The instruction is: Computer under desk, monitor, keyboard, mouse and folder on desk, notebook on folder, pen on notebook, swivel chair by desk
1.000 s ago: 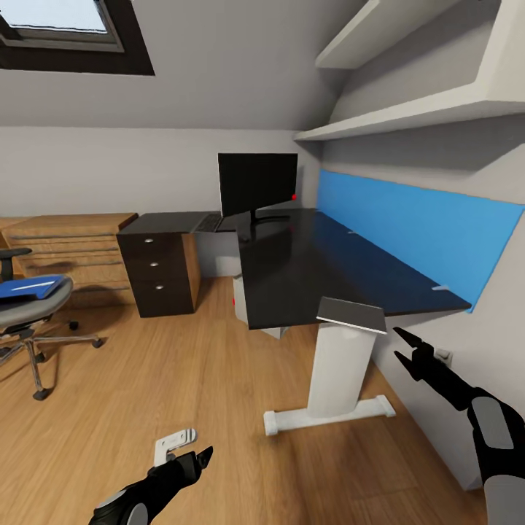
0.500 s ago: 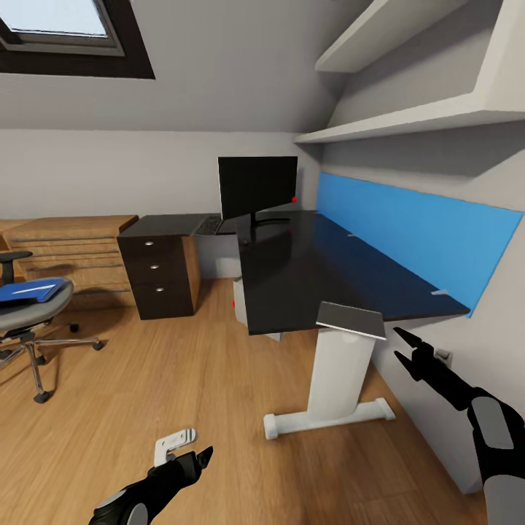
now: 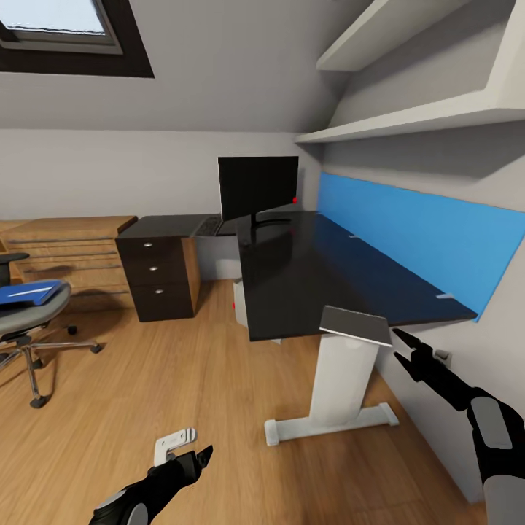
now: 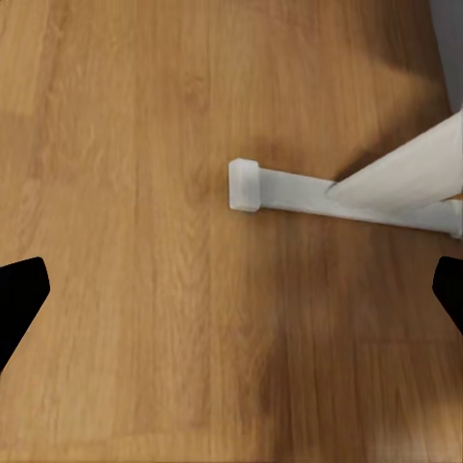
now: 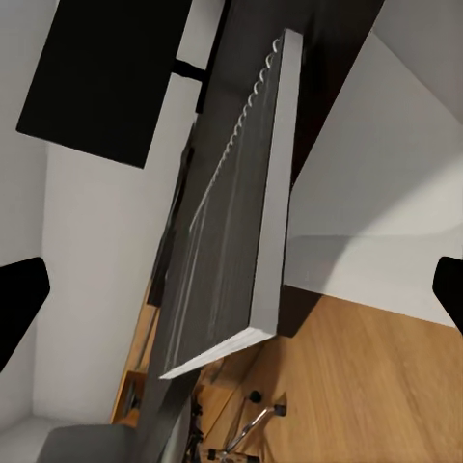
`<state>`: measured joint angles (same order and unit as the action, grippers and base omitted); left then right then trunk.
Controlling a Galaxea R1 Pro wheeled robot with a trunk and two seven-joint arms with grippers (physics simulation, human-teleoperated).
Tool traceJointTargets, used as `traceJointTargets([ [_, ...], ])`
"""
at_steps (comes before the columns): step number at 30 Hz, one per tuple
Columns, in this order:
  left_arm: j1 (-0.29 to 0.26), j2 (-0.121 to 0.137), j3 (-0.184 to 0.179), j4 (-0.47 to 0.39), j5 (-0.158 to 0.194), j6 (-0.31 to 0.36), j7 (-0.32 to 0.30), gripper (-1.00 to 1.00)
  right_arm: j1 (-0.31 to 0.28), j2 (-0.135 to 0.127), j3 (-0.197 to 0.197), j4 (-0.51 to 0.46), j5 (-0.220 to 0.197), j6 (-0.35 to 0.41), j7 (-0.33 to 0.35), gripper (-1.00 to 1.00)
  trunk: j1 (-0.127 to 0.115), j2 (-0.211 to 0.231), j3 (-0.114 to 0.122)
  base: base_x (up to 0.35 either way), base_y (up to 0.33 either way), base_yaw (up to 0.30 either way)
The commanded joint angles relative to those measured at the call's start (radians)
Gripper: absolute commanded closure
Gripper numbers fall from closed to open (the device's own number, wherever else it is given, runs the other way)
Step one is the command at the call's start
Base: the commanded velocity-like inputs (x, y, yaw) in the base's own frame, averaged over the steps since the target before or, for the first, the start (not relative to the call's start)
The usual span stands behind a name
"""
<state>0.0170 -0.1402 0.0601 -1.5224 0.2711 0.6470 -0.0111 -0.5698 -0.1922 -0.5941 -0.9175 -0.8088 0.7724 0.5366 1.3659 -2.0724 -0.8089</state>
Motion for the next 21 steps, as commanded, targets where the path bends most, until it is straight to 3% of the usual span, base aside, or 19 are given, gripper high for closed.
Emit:
traceJointTargets([
  [1, 0.000, -0.001, 0.002, -0.001, 0.005, 0.005, -0.001, -1.00, -0.001, 0.000, -0.003, 0.000, 0.000, 0.007, 0.002, -1.00, 0.000, 0.000, -0.001, 0.090, 0.013, 0.000],
  [21, 0.000, -0.001, 0.003, 0.010, 0.005, 0.000, -0.001, -1.00, -0.001, 0.000, -0.002, 0.015, 0.003, -0.022, 0.002, -1.00, 0.000, 0.000, -0.001, 0.055, 0.039, 0.000],
])
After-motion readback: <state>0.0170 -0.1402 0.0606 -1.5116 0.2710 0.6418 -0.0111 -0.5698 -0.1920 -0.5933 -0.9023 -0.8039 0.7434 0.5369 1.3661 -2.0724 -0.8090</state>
